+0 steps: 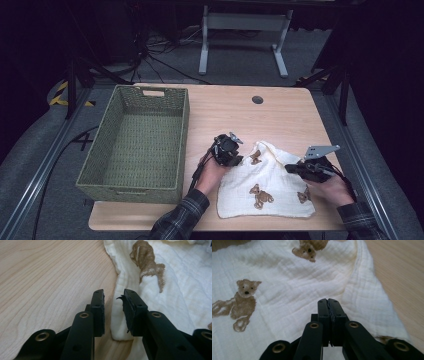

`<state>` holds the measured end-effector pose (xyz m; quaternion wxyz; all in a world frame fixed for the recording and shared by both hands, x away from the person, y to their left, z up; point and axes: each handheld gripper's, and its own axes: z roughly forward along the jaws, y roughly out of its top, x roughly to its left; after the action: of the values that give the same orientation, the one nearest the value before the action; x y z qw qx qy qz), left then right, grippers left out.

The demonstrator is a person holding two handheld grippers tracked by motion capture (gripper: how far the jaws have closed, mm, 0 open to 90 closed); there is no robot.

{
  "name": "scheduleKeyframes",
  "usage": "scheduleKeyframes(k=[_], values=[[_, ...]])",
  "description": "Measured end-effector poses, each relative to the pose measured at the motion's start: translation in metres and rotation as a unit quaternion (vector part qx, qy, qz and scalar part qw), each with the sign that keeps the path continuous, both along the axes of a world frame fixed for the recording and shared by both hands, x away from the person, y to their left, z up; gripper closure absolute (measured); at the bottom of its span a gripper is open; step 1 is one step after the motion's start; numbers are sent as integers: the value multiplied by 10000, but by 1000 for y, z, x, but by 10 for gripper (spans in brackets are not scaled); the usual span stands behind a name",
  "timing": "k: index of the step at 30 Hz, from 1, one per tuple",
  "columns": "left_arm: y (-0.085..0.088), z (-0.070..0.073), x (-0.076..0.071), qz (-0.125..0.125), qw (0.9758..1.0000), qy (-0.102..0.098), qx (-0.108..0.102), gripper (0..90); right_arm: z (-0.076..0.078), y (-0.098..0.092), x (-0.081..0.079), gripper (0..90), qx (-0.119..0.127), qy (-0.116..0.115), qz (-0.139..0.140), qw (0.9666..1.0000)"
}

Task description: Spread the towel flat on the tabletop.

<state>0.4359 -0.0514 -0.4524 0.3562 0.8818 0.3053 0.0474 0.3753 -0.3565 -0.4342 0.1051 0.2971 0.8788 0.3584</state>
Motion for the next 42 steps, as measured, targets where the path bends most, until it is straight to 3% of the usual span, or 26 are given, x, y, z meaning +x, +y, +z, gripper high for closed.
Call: scheduleKeyframes(k=[4, 8, 11, 15, 19, 24, 26, 30, 32, 36, 42], values=[[-6, -4, -1, -106, 9999, -63, 120, 704, -8, 6, 1, 889, -144, 63, 86, 9998], [-8, -4, -1, -163, 9996, -113, 187, 851, -11, 7, 2, 889, -221, 102, 93, 9997], [-6, -3, -1, -112, 9998, -89, 165, 878, -12, 6, 2, 890, -277, 131, 106, 9995], [3, 8, -2, 63, 9998, -197, -42, 884, -15, 6, 3, 891, -327, 182, 110, 9992], [10, 23, -6, 162, 9986, -435, -262, 885, -15, 6, 3, 891, -323, 214, 99, 9992], [6, 37, -17, 6, 9965, -709, -447, 886, -15, 6, 3, 891, -328, 218, 93, 9992], [4, 40, -20, -72, 9962, -708, -497, 886, -15, 6, 3, 891, -336, 198, 98, 9992], [-5, 48, -27, -250, 9940, -986, -409, 886, -15, 6, 3, 891, -331, 210, 94, 9992], [-5, 51, -24, -170, 9937, -1073, -280, 885, -15, 6, 3, 892, -352, 191, 93, 9992], [0, 48, -13, 11, 9946, -1009, -253, 886, -13, 3, 6, 894, -459, 58, -45, 9989], [11, 48, 7, 371, 9949, -907, -217, 886, -12, -9, 26, 896, -589, -33, -417, 9974]])
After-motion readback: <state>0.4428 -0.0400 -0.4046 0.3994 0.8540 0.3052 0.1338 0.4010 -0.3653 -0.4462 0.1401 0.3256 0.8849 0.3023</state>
